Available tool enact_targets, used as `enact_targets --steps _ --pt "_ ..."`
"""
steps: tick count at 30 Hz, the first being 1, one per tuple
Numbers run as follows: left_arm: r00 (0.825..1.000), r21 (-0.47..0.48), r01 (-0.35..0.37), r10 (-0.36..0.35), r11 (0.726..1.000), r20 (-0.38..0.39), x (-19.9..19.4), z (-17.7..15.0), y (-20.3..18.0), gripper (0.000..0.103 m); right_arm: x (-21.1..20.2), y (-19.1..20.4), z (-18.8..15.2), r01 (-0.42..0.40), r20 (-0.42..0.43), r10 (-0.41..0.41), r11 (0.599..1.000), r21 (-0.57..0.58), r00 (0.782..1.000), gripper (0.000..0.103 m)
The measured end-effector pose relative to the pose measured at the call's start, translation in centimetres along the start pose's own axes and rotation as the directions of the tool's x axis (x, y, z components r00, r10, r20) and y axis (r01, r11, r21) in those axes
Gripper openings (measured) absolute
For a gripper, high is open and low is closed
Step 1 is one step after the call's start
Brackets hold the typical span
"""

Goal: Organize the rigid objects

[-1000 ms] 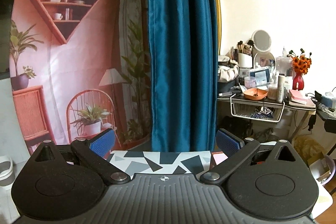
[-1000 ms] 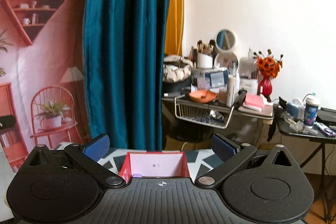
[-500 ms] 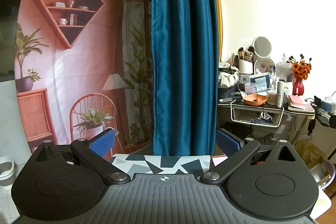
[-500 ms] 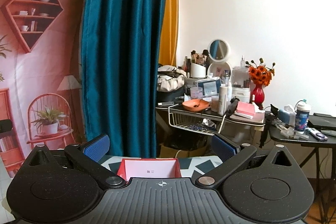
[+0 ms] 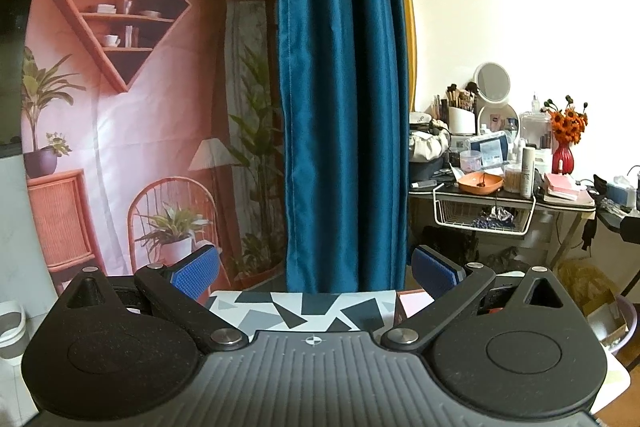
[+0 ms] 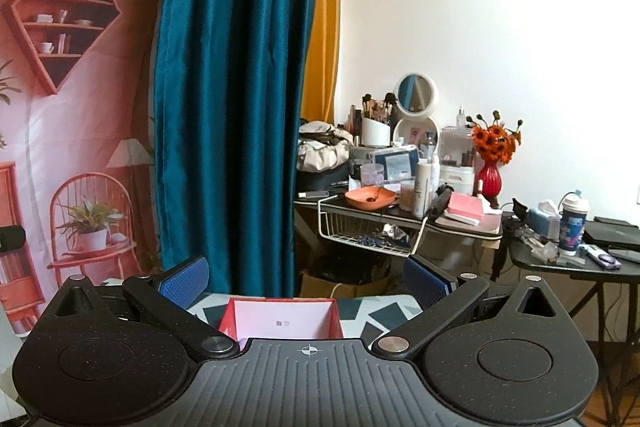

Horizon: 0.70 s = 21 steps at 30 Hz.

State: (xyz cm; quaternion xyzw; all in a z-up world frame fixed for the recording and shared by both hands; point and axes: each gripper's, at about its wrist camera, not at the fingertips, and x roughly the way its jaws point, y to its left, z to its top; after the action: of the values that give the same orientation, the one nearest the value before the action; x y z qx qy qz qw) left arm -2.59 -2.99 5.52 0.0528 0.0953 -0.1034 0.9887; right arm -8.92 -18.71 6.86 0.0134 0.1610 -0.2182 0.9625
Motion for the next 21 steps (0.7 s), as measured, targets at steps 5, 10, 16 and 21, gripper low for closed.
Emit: enact_targets --steps 5,10,16,21 --pt "1.0 0.003 0.01 -0.01 1.0 -0.011 0.14 -0.3 0.03 0.103 0.25 0.14 -0.25 -0.006 -0.008 0.006 1.0 -0.005 1.0 0.103" --pt "1.0 0.006 0.013 -0.012 1.0 -0.006 0.05 -0.26 0.24 0.103 0.25 0.2 -0.33 -0.003 -0.005 0.003 1.0 -0.004 1.0 0.103" --pt "1.0 0.011 0.014 -0.014 1.0 0.002 0.03 -0.24 0.46 0.103 0.15 0.17 -0.33 -0.001 -0.002 0.001 1.0 0.0 1.0 0.103" --pt "1.0 0.012 0.014 -0.014 1.0 0.004 0.1 -0.24 0.57 0.103 0.16 0.16 -0.34 -0.001 -0.002 0.001 1.0 -0.003 1.0 0.103"
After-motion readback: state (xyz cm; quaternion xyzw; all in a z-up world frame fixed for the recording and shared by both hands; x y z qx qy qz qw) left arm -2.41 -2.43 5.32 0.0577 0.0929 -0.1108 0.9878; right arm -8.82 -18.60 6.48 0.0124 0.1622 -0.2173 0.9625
